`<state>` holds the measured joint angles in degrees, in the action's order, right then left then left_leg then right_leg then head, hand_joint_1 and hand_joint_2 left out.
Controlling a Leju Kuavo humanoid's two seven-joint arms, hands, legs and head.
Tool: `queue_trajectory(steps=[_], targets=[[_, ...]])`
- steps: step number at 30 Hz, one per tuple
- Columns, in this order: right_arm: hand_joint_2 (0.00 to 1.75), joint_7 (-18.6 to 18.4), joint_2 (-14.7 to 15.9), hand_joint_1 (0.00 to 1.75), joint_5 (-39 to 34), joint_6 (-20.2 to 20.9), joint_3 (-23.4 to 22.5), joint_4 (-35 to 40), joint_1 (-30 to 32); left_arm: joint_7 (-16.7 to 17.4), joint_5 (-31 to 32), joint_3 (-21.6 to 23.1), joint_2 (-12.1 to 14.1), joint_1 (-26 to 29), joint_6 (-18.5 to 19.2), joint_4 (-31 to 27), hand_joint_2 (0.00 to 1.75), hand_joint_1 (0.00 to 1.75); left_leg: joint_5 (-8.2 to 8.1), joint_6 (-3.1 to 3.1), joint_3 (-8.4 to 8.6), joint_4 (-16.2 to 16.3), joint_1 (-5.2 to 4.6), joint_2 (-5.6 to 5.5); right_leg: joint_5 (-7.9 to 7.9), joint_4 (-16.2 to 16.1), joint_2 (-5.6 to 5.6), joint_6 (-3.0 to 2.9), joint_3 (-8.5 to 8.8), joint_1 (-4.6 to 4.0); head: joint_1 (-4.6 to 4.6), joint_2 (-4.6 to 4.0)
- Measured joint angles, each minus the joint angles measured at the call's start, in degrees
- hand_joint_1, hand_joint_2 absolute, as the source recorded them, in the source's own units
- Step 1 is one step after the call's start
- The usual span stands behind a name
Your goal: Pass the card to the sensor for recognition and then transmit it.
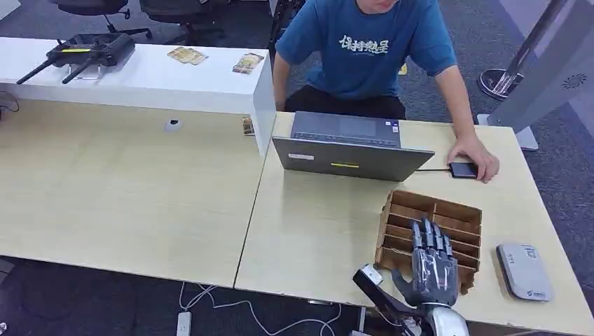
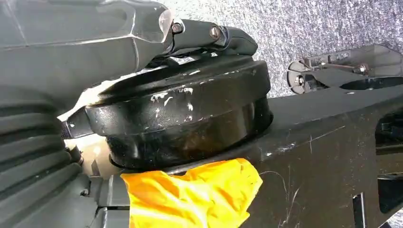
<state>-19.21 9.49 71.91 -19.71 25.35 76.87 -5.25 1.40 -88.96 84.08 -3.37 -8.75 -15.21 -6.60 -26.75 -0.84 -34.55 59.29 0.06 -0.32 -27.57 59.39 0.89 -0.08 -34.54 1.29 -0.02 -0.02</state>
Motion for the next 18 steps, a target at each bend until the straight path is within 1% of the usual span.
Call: queue_trajectory(steps=[8,14,18], targets=[[1.75,0.04,0.00,0.00,-0.33,-0.09,0.00,-1.16,-0.11,0.09,-0.04,0.00,0.00,-0.01,0.00,0.00,1.75,0.00,0.00,0.00,0.01,0.00,0.00,0.00,0.00,0.00,0.00,0.00,0.00,0.00,0.02,0.00],[1.75,0.09,0.02,0.00,-0.42,-0.09,-0.02,-1.07,-0.09,0.09,-0.22,0.00,0.00,-0.01,-0.02,0.00,1.75,0.00,0.00,0.00,0.01,0.00,0.00,0.00,0.00,0.00,0.00,0.00,0.00,0.00,0.00,0.00],[1.75,0.74,0.02,0.00,-1.05,0.09,0.00,-0.09,-0.02,0.07,-0.33,0.00,0.00,-0.01,-0.02,0.00,1.75,0.00,0.00,0.00,0.02,0.00,0.00,0.01,0.00,0.00,-0.01,0.00,0.00,0.00,0.00,0.00]])
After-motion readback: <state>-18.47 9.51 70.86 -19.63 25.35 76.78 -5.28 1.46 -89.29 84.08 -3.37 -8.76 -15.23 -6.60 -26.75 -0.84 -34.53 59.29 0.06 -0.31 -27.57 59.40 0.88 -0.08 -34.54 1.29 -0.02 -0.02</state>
